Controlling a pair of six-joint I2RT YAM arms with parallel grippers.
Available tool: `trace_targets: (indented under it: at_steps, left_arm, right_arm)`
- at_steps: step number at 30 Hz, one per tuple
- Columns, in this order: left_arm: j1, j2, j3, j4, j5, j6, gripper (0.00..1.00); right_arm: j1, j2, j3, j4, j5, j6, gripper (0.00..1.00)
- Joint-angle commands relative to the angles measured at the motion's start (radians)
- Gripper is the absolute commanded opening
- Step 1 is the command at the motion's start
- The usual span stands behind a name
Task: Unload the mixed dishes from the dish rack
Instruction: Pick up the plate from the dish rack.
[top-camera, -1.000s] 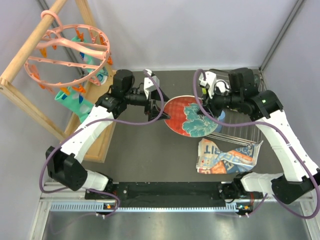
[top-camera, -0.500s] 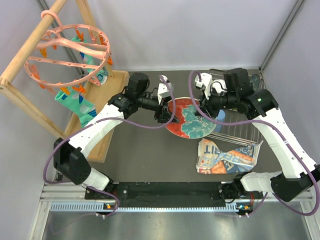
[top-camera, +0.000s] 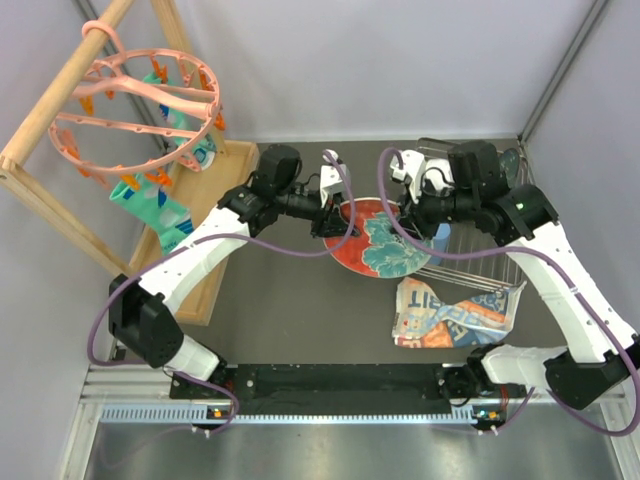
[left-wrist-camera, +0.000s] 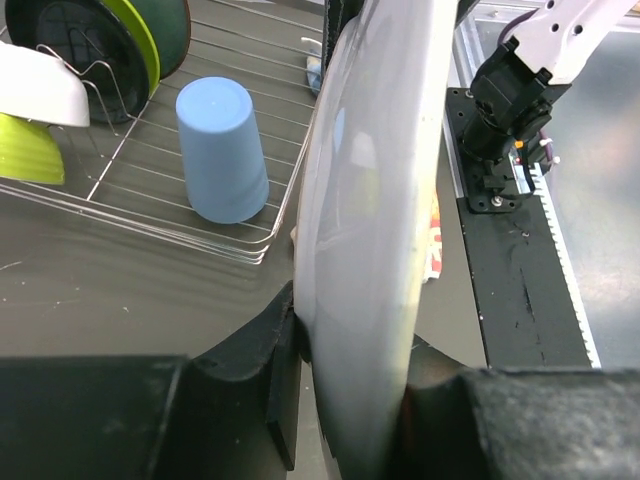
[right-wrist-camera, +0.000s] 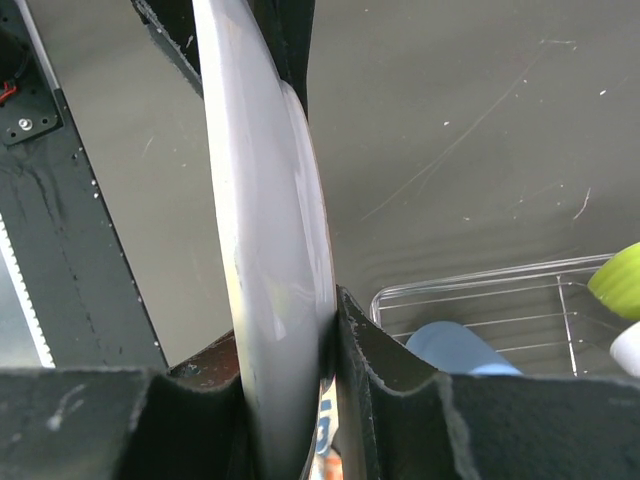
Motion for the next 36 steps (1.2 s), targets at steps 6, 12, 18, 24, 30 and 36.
trace_targets:
  at_steps: [6,12,18,24,30,36]
  left_arm:
    - [-0.013,-0.099,-0.028,0.004,0.057,0.058,0.00]
    - [-0.004,-0.123,-0.048,0.020,0.094,0.048,0.00]
    - [0.011,-0.145,-0.062,0.047,0.122,0.022,0.00]
    - [0.030,-0.162,-0.079,0.073,0.103,-0.002,0.00]
    - [0.068,-0.150,-0.105,0.170,-0.004,-0.088,0.00]
    - [0.157,-0.122,-0.152,0.395,-0.168,-0.330,0.00]
  right_arm:
    - [0.006,-0.053,0.009,0.158,0.013,-0.019,0.03]
    - [0.007,-0.048,0.005,0.158,0.025,-0.022,0.29]
    - [0.007,-0.050,-0.011,0.166,0.039,-0.021,0.60]
    - [0.006,-0.054,-0.014,0.173,0.045,-0.016,0.75]
    - [0.007,-0.082,0.015,0.163,0.053,0.001,0.79]
    - [0.006,-0.126,0.003,0.204,0.189,0.010,0.79]
